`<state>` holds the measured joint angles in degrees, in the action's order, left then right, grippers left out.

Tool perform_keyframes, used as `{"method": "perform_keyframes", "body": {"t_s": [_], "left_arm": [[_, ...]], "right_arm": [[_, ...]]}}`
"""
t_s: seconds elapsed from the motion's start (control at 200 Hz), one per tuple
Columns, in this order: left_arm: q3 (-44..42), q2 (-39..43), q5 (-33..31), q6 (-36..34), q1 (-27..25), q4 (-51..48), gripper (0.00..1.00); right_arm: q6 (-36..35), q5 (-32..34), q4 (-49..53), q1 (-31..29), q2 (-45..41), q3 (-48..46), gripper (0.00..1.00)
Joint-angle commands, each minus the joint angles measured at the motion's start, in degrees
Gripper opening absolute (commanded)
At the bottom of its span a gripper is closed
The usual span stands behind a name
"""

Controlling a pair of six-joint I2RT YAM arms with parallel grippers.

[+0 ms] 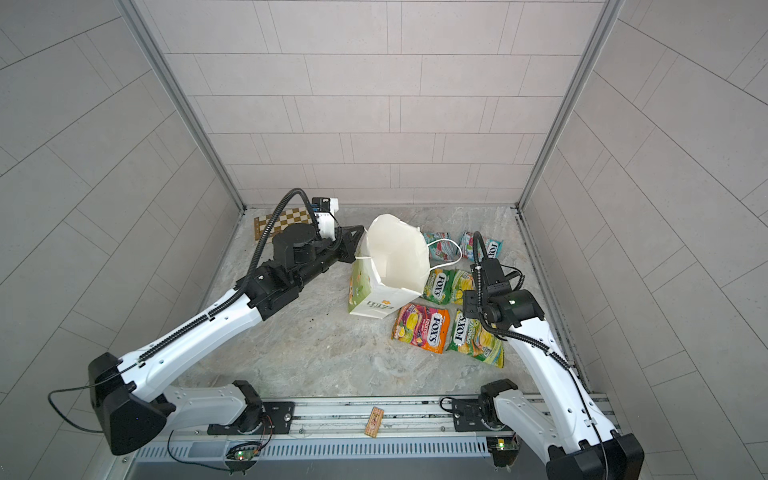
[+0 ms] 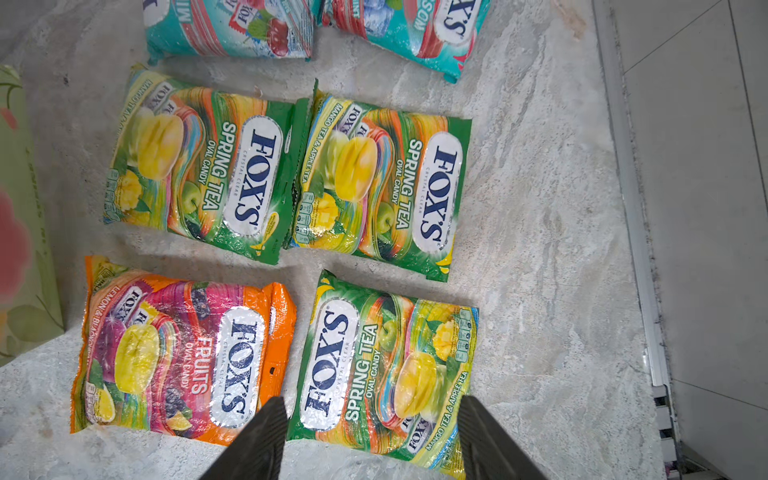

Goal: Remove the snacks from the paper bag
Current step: 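Set the white bag upright farther from the robot with the left gripper and release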

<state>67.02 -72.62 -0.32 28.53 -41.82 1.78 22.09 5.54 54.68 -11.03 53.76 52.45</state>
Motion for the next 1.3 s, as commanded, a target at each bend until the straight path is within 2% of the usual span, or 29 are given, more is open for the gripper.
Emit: {"method": "perform_keyframes", "body": {"t_s": [0.0, 0.25, 0.636, 0.921, 1.071, 1.296], "left_arm": [[-2.2, -0.5, 2.5, 2.9, 0.8, 6.2, 0.0], [-4.4, -3.0, 9.4, 8.9, 4.3, 10.9, 0.0], [-0.4, -6.8, 19.1, 12.7, 4.3, 15.6, 0.0], [0.2, -9.3, 25.6, 20.2, 5.8, 22.5, 0.0], [0.4, -10.3, 27.7, 22.4, 6.5, 25.3, 0.0], [2.4, -14.0, 29.5, 29.6, 7.3, 30.2, 0.0]], "right_arm": [[-0.4, 1.0, 1.2, 0.3, -0.7, -0.3, 0.67], [-0.5, 1.1, 1.3, 0.3, -1.0, -0.4, 0.67], [-0.6, 1.3, 1.6, 0.3, -1.1, -0.3, 0.67], [-0.6, 1.4, 1.5, 0.4, -1.0, -0.4, 0.67], [-0.6, 1.5, 1.5, 0.4, -1.0, -0.7, 0.67], [-0.5, 1.1, 1.3, 0.4, -0.7, -0.7, 0.67]]}}
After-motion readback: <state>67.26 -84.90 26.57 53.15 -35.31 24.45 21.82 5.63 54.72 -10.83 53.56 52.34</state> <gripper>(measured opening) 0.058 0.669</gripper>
